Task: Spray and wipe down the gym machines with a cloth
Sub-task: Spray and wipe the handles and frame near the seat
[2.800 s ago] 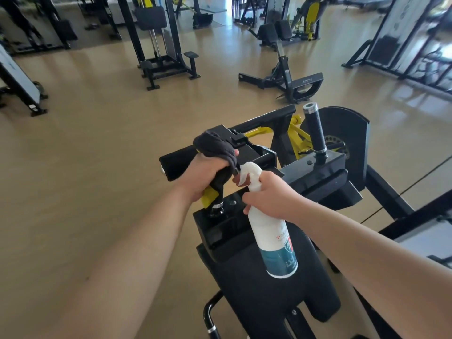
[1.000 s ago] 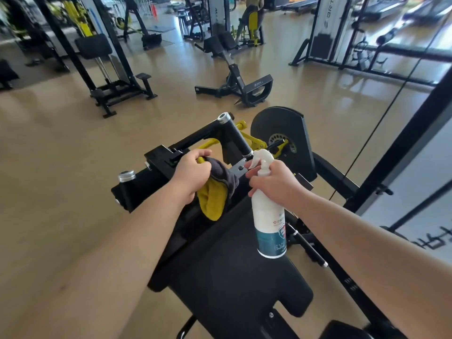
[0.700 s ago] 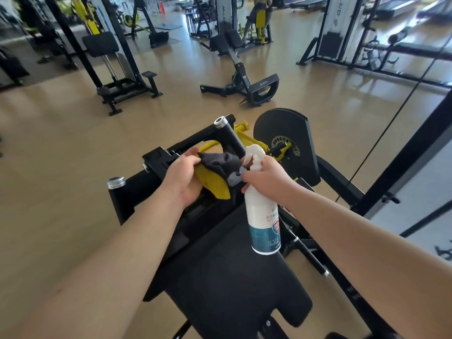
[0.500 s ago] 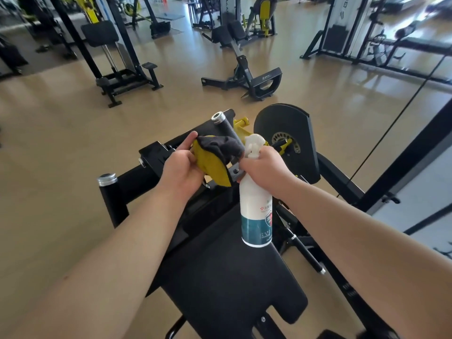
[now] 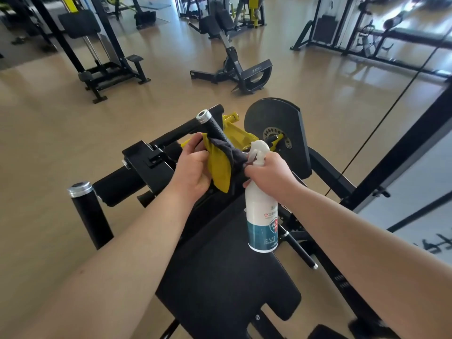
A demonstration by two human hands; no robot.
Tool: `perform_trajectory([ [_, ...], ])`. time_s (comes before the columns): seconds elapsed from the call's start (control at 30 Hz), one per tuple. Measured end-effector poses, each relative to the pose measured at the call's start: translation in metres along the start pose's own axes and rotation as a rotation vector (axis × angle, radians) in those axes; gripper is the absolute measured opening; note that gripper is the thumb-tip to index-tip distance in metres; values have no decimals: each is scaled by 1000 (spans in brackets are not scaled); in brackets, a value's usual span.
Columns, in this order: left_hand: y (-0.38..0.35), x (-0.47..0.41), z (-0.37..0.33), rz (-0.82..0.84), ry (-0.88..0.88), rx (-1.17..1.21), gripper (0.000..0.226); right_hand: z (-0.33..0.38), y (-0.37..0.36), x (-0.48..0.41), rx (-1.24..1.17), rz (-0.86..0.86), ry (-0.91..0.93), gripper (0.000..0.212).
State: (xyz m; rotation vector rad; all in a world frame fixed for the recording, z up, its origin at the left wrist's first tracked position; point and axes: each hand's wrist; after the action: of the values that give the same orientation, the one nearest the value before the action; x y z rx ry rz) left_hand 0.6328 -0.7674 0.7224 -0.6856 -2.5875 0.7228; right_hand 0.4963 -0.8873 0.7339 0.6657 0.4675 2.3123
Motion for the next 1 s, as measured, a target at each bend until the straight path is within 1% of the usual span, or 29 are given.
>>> perform_trajectory([
  [0.03,-1,-2,2,24,-35,-110,57,-1,0,-1,10,1,-3,19],
  [0.1,0,-5,9,71,-97,-403,57,-3,1,-1,31,0,-10,18],
  [0.13,1,-6,12,83,-107,-535,61,-4,1,-2,34,1,-15,18],
  [0.2,0,-8,16,83,-134,-738,71,-5,0,-4,31,4,-26,18],
  [0.27,-6,-9,16,50,-188,-867,75,-6,-1,-6,24,-4,-34,19],
  [0.33,-10,-11,18,35,-231,-828,73,-5,-2,-7,27,-9,-34,21],
  [0.43,-22,-15,5,-41,-321,-634,74,-3,-4,-7,45,-1,-21,20],
  [0.5,-33,-23,-9,-67,-433,-584,65,-2,-5,-7,51,7,-22,21],
  [0.57,-40,-27,-24,-31,-459,-587,52,-2,-7,-6,47,17,-23,23],
  [0.63,-36,-24,-31,22,-368,-518,47,-2,-9,-4,37,31,-26,23],
  [0.7,-29,-19,-32,90,-249,-432,49,-3,-10,-4,23,39,-29,25],
  [0.73,-26,-16,-29,117,-197,-431,51,-3,-10,-4,15,39,-25,26],
  [0.8,-17,-9,-19,133,-120,-498,50,-4,-10,-4,2,42,-14,28],
  [0.9,-4,-3,-9,107,-20,-567,48,-6,-9,-3,13,55,-16,30],
  [0.97,0,-1,-9,149,39,-505,43,-7,-6,-2,23,59,-18,28],
  [1.0,-1,-2,-11,156,67,-435,41,-7,-5,-1,22,61,-13,26],
])
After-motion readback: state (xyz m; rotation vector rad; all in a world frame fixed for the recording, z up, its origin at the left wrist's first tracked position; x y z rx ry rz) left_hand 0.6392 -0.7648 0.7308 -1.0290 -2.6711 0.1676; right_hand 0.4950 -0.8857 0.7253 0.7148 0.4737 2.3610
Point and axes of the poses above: each hand's wrist, its own x-axis away from the middle knuckle, its own y-axis out of the back of the hand, z = x × y, and after that the axes turned 5 degrees about -y, right-handed
